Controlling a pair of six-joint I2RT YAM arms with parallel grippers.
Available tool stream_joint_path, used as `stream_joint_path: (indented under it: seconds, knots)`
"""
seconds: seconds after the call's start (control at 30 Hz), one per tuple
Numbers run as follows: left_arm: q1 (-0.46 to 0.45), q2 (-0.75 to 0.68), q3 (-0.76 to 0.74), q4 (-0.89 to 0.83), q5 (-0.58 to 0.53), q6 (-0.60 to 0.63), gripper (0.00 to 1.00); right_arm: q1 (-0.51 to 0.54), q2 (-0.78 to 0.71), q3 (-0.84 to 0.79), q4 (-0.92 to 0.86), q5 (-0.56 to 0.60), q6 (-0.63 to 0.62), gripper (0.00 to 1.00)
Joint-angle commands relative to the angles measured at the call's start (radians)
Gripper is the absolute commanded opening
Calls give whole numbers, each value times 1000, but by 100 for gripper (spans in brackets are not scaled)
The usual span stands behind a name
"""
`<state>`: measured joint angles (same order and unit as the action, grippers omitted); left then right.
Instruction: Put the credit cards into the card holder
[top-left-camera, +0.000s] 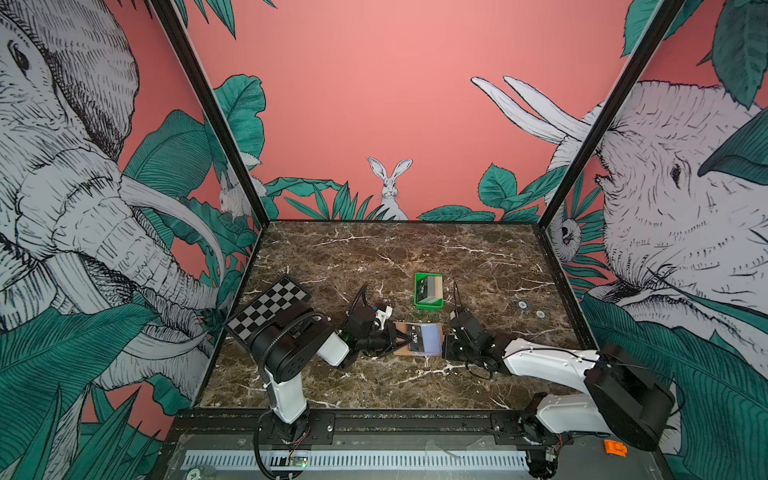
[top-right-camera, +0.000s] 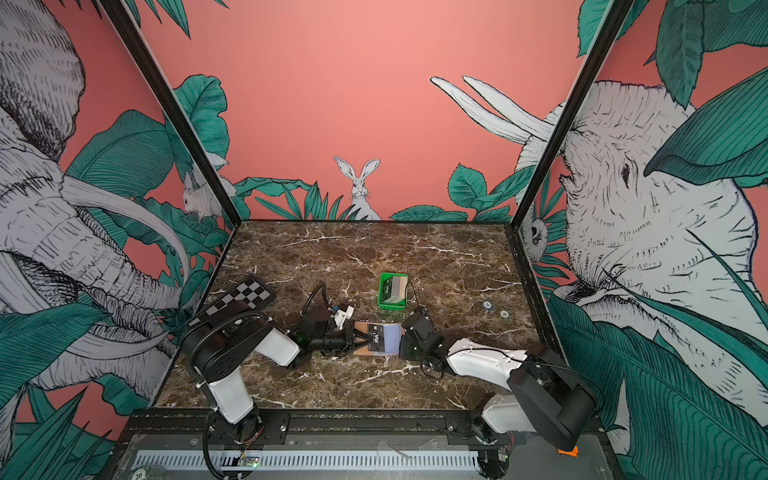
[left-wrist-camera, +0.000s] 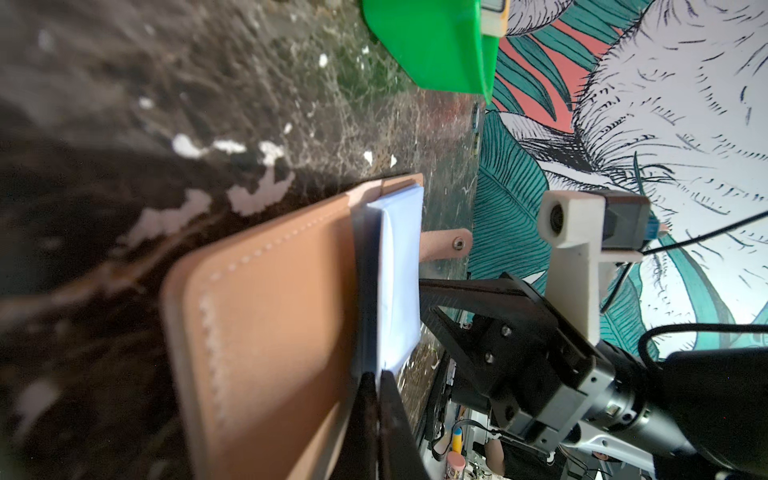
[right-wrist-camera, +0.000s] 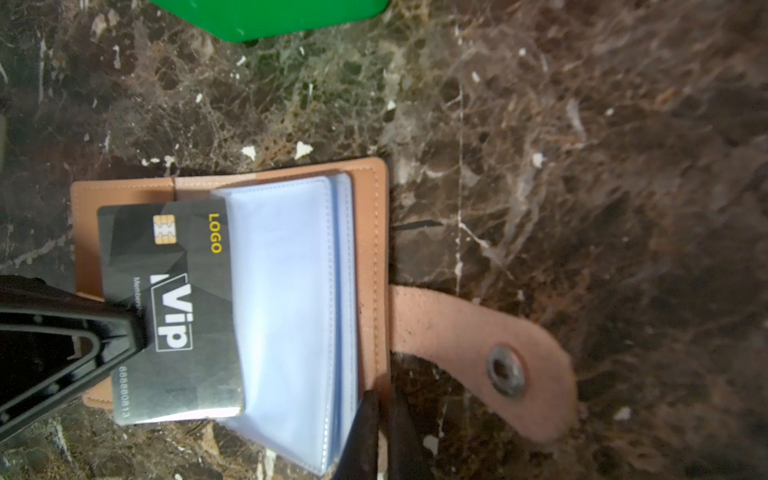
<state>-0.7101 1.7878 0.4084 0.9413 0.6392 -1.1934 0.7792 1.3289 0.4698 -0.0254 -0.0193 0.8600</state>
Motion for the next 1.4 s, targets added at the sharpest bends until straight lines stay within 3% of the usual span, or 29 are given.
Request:
stream_joint_path:
  seconds: [0.0, 0.23, 0.4, 1.07, 1.37]
  knots:
    - [0, -28, -19, -10, 4, 4, 0, 10, 20, -27, -4, 0, 6, 8]
    - [1, -138, 37, -322, -30, 153, 0, 10, 16, -31, -2, 1, 8, 8]
    - [3, -171, 74, -408, -30, 192, 0, 11, 18, -35, -1, 1, 9, 7]
    - [1, -54, 3, -92, -46, 26, 0, 13, 41, -29, 14, -7, 6, 7]
    - [0, -39, -10, -61, -46, 14, 0, 14, 53, -28, 22, -5, 7, 7]
